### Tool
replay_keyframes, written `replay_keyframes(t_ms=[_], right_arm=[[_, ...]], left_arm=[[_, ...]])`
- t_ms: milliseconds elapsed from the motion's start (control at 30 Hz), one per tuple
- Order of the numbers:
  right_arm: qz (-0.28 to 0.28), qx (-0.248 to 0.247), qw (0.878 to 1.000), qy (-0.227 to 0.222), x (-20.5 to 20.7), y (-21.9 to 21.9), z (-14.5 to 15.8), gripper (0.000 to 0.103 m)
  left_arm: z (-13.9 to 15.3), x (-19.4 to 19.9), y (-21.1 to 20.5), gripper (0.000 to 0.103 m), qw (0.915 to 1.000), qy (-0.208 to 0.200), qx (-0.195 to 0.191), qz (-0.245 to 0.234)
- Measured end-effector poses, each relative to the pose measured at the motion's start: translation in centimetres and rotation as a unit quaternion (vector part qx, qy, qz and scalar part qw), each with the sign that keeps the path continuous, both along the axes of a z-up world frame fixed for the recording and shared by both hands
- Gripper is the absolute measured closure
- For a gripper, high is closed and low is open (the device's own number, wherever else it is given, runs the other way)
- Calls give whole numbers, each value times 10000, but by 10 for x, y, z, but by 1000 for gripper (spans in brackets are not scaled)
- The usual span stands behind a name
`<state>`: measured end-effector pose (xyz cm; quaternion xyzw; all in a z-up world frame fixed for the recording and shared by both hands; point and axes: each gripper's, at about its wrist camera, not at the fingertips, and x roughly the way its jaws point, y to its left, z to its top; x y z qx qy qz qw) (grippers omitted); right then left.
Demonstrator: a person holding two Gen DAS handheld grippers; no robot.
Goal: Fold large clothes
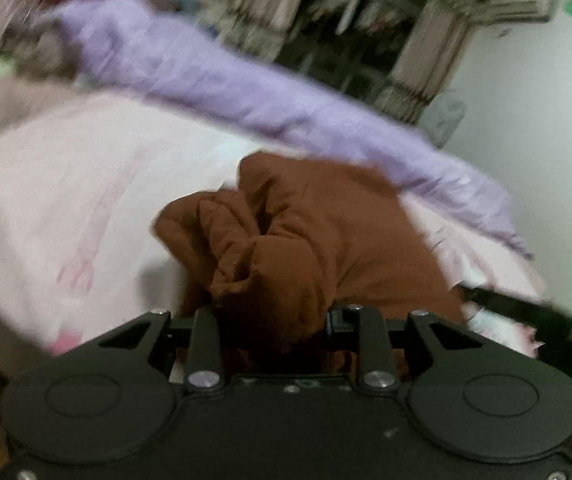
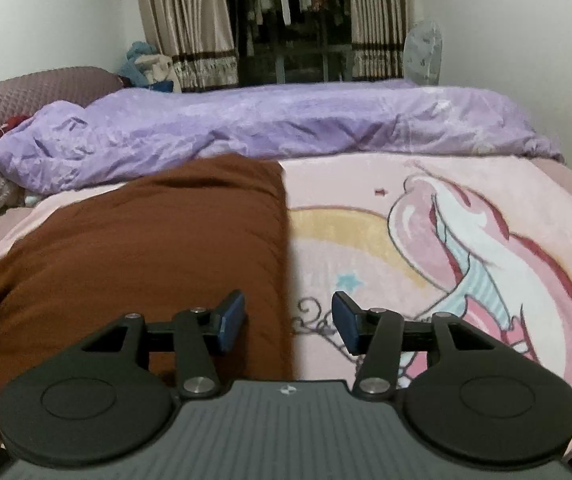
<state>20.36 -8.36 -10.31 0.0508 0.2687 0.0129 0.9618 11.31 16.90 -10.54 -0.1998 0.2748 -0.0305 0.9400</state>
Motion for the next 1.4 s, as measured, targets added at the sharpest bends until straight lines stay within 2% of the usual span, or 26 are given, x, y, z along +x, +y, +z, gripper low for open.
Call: replay_keyframes(t_ms=[67, 100, 133, 200, 267, 300, 367, 467, 533, 600, 667, 767, 867, 900, 933, 1000, 1133, 1200, 1333, 1400], right_arm=[[14, 22, 10000, 91, 4, 3, -9, 43], [-7, -28, 10000, 85, 5, 5, -12, 43], [-30, -92, 9999, 62, 4, 7, -12, 43], [-84, -182, 9998, 56, 4, 8, -11, 43], [-118, -164, 9998, 56, 2, 5, -9, 43], [-126, -144, 9998, 35, 1, 4, -7, 43], [-117, -110, 9999, -58, -2, 0, 0, 44], [-41, 93, 9992, -385, 0, -4, 20, 44], [-68, 203, 9977, -649, 8, 0, 37, 44], [25, 310, 9944, -1007, 20, 8, 49, 44], [113, 438, 9931, -1080, 39, 17, 50, 44], [224, 606, 9931, -978, 69, 26, 24, 44], [78, 442, 9990, -62, 101, 34, -34, 44], [-55, 465, 9988, -134, 100, 31, -46, 44], [-85, 527, 9983, -219, 97, 29, -44, 45], [-55, 495, 9984, -255, 96, 30, -40, 45], [-22, 514, 9985, -182, 98, 27, -39, 42], [-6, 503, 9986, -156, 99, 29, -36, 41], [247, 521, 9983, 81, 104, 30, -16, 38], [285, 482, 9984, 42, 107, 30, 0, 38]], left_arm=[[-32, 17, 9, 64, 9990, 382, -208, -64], [-43, 22, 14, 61, 9982, 438, -400, -112], [-47, 24, 17, 54, 9980, 396, -473, -145], [-41, 21, 19, 41, 9987, 253, -410, -137], [-28, 10, 20, 8, 9998, 166, -81, 10], [-19, 2, 22, 6, 9998, 86, 101, 160], [1, -10, 22, 6, 9986, -92, 360, 366], [36, -17, 24, 0, 9951, -767, 486, 402], [52, 6, 16, 0, 9911, -1127, 647, 278], [60, 36, 8, 0, 9896, -1171, 792, 247], [56, 68, -3, 0, 9876, -1262, 935, 58], [32, 107, -14, 0, 9886, -958, 1158, -71], [-17, 139, -23, 0, 9882, -311, 1497, -72], [-39, 146, -23, 0, 9900, -97, 1400, -137], [-51, 148, -19, 0, 9926, -89, 1209, -75], [-46, 144, -18, 0, 9931, -254, 1140, 116], [-42, 152, -34, 0, 9856, -95, 1683, 110], [-40, 149, -36, 0, 9840, -43, 1775, 114], [-21, 161, -31, 0, 9827, 325, 1821, 48], [-7, 172, -35, 0, 9812, 466, 1874, -24]])
